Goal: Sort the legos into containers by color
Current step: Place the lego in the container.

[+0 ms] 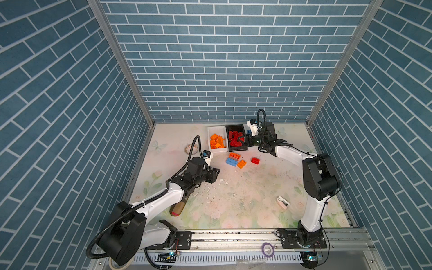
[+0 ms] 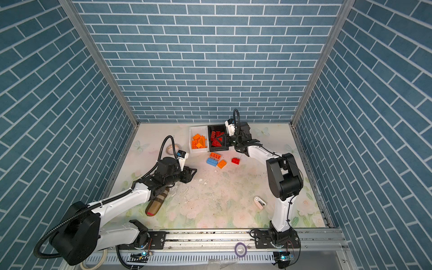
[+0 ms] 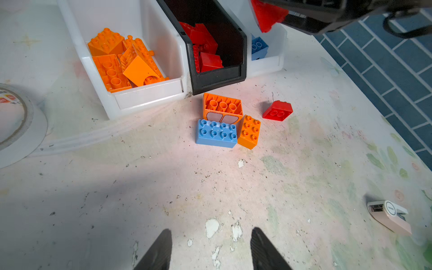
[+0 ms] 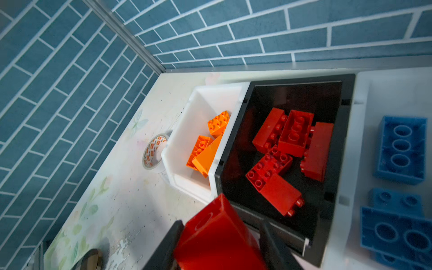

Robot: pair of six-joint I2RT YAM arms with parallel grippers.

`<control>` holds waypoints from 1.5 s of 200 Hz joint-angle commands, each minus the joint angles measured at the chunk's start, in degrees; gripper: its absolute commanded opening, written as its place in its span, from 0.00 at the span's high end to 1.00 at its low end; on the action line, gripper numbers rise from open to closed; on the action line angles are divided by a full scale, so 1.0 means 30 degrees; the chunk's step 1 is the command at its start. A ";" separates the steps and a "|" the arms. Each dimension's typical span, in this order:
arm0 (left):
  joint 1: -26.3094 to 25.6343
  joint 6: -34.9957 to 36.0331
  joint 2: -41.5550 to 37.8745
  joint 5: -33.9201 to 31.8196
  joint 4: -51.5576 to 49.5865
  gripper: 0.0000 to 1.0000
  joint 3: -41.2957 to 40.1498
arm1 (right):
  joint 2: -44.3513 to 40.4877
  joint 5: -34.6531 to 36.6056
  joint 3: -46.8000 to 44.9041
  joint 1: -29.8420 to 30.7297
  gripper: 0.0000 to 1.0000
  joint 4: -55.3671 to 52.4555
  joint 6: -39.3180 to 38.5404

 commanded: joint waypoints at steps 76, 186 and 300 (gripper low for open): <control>-0.1529 0.0146 -0.0096 -0.2233 -0.0812 0.43 -0.0561 | 0.5721 0.1258 0.7440 -0.0357 0.59 -0.1462 0.1792; -0.2158 0.1489 0.4698 -0.2682 -0.0385 0.35 0.2788 | 0.6128 0.1798 0.9679 -0.0416 0.24 -0.3647 0.1057; -0.2736 0.2633 1.0705 -0.3948 0.0560 0.29 0.7494 | -0.2687 0.2185 -0.1025 -0.0377 0.24 -0.2459 0.0576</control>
